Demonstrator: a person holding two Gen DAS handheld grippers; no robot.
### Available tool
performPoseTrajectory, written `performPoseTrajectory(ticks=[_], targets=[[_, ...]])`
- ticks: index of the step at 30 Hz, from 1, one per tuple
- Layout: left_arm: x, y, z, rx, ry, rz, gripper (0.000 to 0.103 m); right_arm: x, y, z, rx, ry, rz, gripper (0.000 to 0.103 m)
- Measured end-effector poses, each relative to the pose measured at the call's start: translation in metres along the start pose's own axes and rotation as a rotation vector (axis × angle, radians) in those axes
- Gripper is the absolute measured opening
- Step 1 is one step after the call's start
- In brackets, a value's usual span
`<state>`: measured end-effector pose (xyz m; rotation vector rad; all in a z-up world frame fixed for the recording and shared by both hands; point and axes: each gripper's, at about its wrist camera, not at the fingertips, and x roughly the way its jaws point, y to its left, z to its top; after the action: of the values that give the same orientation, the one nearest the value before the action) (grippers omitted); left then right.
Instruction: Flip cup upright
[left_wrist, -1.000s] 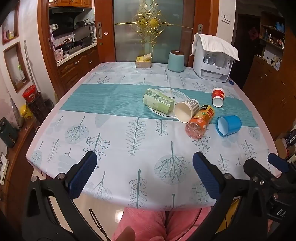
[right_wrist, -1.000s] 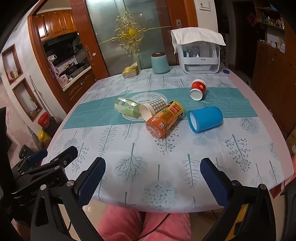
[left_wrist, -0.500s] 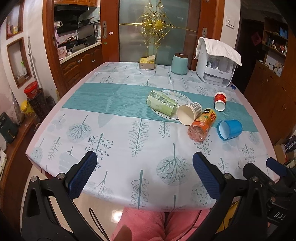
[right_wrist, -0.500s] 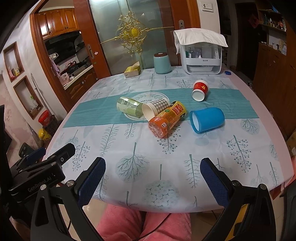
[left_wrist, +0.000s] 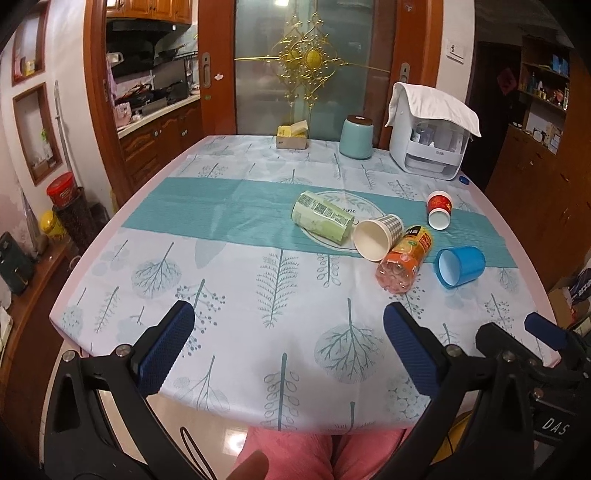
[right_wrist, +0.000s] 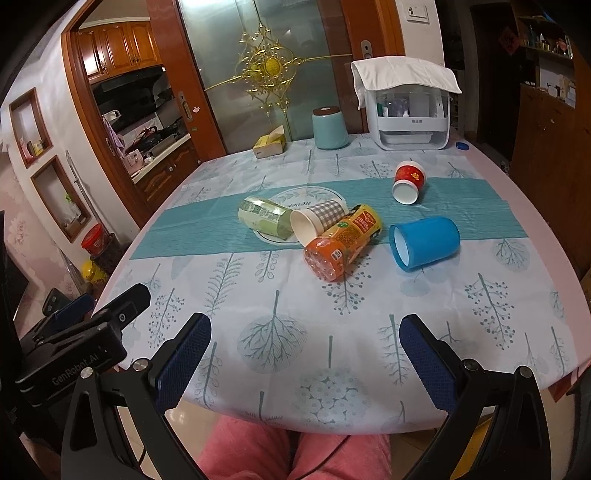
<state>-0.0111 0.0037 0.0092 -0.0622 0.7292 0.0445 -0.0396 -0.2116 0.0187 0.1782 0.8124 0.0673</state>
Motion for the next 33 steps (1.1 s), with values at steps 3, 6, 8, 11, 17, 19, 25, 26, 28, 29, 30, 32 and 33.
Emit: performPoseTrajectory(ticks=[3,6,8,11,17,19,25,26,28,29,30,32,33], targets=[[0.004,-0.001,0.0,0.01,0.005,0.0,0.101,0.001,0.003,-0.001,0.001,-0.004,0.007,0.103],[0.009,-0.001,-0.001,0.011,0.009,-0.015,0.101,0.005,0.0,-0.001,0.023,-0.008,0.03,0.103],[0.014,0.001,-0.002,0.009,0.022,-0.034,0.101,0.01,-0.003,0.0,0.049,-0.006,0.026,0.103],[0.025,0.003,-0.006,0.002,0.053,-0.056,0.101,0.022,-0.01,0.0,0.072,0.007,0.014,0.103],[0.065,-0.002,-0.013,0.001,0.162,-0.127,0.098,0.054,-0.029,-0.004,0.103,0.029,0.036,0.103],[0.079,-0.01,-0.015,0.02,0.178,-0.128,0.098,0.066,-0.037,-0.006,0.108,0.041,0.024,0.103],[0.119,-0.038,-0.009,0.127,0.203,-0.149,0.097,0.097,-0.066,-0.008,0.126,0.056,-0.048,0.103],[0.125,-0.045,-0.006,0.155,0.201,-0.148,0.097,0.101,-0.072,-0.008,0.132,0.058,-0.063,0.103],[0.136,-0.06,0.002,0.213,0.196,-0.148,0.097,0.109,-0.087,-0.008,0.152,0.066,-0.086,0.103],[0.141,-0.068,0.006,0.24,0.196,-0.152,0.097,0.113,-0.094,-0.008,0.163,0.07,-0.093,0.103],[0.148,-0.079,0.01,0.275,0.194,-0.159,0.097,0.118,-0.103,-0.007,0.176,0.074,-0.098,0.103],[0.157,-0.096,0.017,0.32,0.194,-0.174,0.097,0.125,-0.118,-0.006,0.201,0.079,-0.104,0.103],[0.163,-0.107,0.021,0.351,0.193,-0.186,0.097,0.127,-0.125,-0.006,0.212,0.081,-0.105,0.103]])
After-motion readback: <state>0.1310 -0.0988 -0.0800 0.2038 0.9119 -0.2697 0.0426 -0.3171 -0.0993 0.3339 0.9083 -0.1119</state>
